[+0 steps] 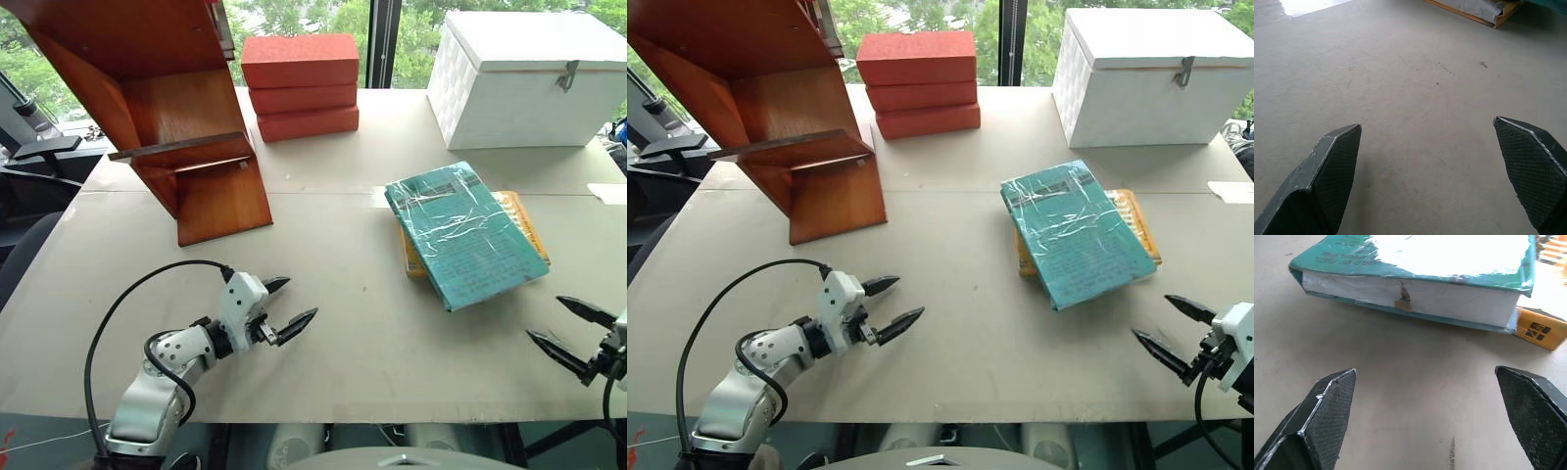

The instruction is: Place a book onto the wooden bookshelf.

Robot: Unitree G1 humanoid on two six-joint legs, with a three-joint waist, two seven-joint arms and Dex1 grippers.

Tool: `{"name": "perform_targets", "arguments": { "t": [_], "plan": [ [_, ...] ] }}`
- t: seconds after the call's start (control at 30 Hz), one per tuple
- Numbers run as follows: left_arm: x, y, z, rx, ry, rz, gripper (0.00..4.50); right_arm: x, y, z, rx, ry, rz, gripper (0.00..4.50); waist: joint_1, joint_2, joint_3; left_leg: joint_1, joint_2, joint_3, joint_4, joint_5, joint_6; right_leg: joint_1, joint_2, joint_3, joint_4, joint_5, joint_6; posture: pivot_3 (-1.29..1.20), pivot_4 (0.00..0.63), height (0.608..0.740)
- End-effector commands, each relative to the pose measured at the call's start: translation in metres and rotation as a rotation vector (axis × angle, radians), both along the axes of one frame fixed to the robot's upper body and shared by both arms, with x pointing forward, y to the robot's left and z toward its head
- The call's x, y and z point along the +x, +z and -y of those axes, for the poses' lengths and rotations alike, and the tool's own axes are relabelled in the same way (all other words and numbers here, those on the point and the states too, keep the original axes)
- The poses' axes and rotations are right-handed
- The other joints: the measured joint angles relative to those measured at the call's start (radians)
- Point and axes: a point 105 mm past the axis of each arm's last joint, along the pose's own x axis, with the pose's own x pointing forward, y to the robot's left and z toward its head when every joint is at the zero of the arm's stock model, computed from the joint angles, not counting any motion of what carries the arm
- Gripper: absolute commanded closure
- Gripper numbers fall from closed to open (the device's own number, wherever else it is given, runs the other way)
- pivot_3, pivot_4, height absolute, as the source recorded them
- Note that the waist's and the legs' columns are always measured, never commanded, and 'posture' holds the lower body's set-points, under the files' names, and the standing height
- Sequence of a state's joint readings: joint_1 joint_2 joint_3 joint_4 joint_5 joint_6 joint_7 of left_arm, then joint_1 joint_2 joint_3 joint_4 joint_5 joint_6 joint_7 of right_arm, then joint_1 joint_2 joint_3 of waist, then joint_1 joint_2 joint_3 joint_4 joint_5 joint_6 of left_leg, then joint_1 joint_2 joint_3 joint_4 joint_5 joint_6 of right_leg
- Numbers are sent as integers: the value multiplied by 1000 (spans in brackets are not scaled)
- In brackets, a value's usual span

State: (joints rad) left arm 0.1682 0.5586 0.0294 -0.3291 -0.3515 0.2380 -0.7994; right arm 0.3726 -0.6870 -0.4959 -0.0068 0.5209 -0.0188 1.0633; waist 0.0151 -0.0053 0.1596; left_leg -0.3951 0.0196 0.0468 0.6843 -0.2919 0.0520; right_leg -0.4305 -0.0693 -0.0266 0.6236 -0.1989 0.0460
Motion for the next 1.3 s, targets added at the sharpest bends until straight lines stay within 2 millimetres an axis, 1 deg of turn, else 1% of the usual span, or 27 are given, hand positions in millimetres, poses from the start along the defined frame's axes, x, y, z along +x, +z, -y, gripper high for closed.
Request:
{"name": "perform_targets", "arguments": {
  "t": [0.03,0.07,0.1,0.17,0.23,0.3,0.37,0.4,0.5,0.53,0.57,0.63,0.67,0.8,0.87,0.93,1.0,1.1,1.17,1.3],
  "plan": [
    [1,29,4,-17,-103,59,54,21,39,26,-48,-138,102,0,-2,0,0,0,0,1,1,0,0,0,0,0,0,0,0,0,150,740],
    [2,34,5,-18,-127,68,54,25,45,28,-53,-155,109,0,-1,0,0,0,0,1,2,0,0,0,0,1,1,0,0,0,150,740],
    [3,44,6,-20,-175,79,54,33,55,30,-44,-175,125,0,-1,0,0,1,0,1,2,0,0,0,0,1,2,0,0,0,150,740],
    [5,61,7,-15,-261,98,54,47,67,30,-81,-194,130,0,-1,-1,0,1,1,0,2,0,0,0,1,1,2,0,0,0,150,740],
    [10,80,7,4,-327,127,54,67,70,32,-122,-244,101,0,-2,-1,0,1,1,0,2,0,0,0,3,1,3,1,-1,0,150,740],
    [14,96,7,29,-380,151,54,86,74,29,-104,-264,89,0,-4,-1,0,2,1,1,2,1,-1,0,4,1,3,1,-1,0,150,740],
    [16,110,7,37,-424,172,0,103,76,29,-79,-295,83,524,-4,-1,0,2,0,1,1,1,-1,0,6,3,2,1,-2,0,150,740],
    [17,117,6,39,-443,182,0,111,76,29,-77,-302,80,854,-4,-1,0,2,-1,1,1,1,-1,0,6,3,2,1,-2,0,150,740],
    [19,128,2,68,-474,190,0,129,74,25,-81,-295,66,2186,-4,-2,1,-1,-1,1,1,1,-1,-1,6,3,1,3,1,0,150,740],
    [20,131,1,74,-477,195,0,134,73,23,-84,-286,60,2513,-3,-2,1,-1,-1,1,1,1,-1,-1,6,3,1,3,2,0,150,740],
    [22,135,0,76,-475,205,0,139,71,23,-87,-283,55,3059,-2,-2,1,-1,-1,1,1,1,-2,-1,6,3,1,3,3,0,150,740],
    [26,142,-1,53,-454,224,0,146,69,23,-88,-279,50,3742,-2,-3,1,-2,-1,1,1,1,-2,-1,5,3,0,3,3,0,150,740],
    [27,145,-1,37,-452,224,0,150,68,21,-87,-270,47,4398,-1,-3,1,-2,-2,1,1,1,-2,-1,5,3,-1,3,3,0,150,740],
    [26,148,-1,6,-451,207,0,159,62,10,-85,-200,13,4398,-5,-3,1,-2,-2,2,1,1,-2,-1,5,4,-1,3,4,0,150,740],
    [25,146,-1,10,-446,204,0,158,59,-1,-88,-134,0,4398,-6,-3,1,-2,-2,1,1,1,-2,-1,5,3,0,3,4,0,150,740],
    [24,145,-2,13,-439,205,0,156,59,-13,-61,-71,-15,4398,-5,-3,1,-1,-1,1,1,1,-2,-1,5,3,1,3,3,0,150,740],
    [23,144,-2,9,-428,206,0,146,56,-31,-42,30,-57,4398,-5,-2,1,-1,-1,1,1,1,-2,-1,5,3,1,3,3,0,150,740],
    [20,138,-2,11,-424,197,0,133,50,-49,-30,138,-108,4398,-4,-2,1,-1,1,1,2,1,-2,-1,5,3,2,3,3,0,150,740],
    [19,136,-1,10,-424,195,0,129,51,-56,-16,170,-111,4398,-4,-2,1,-1,1,1,2,1,-2,-1,5,3,2,3,3,0,150,740],
    [21,134,-1,13,-423,195,0,127,52,-71,-6,202,-111,4398,-3,-2,1,-1,1,1,3,1,-2,-1,5,3,2,3,3,0,150,740]
  ]
}}
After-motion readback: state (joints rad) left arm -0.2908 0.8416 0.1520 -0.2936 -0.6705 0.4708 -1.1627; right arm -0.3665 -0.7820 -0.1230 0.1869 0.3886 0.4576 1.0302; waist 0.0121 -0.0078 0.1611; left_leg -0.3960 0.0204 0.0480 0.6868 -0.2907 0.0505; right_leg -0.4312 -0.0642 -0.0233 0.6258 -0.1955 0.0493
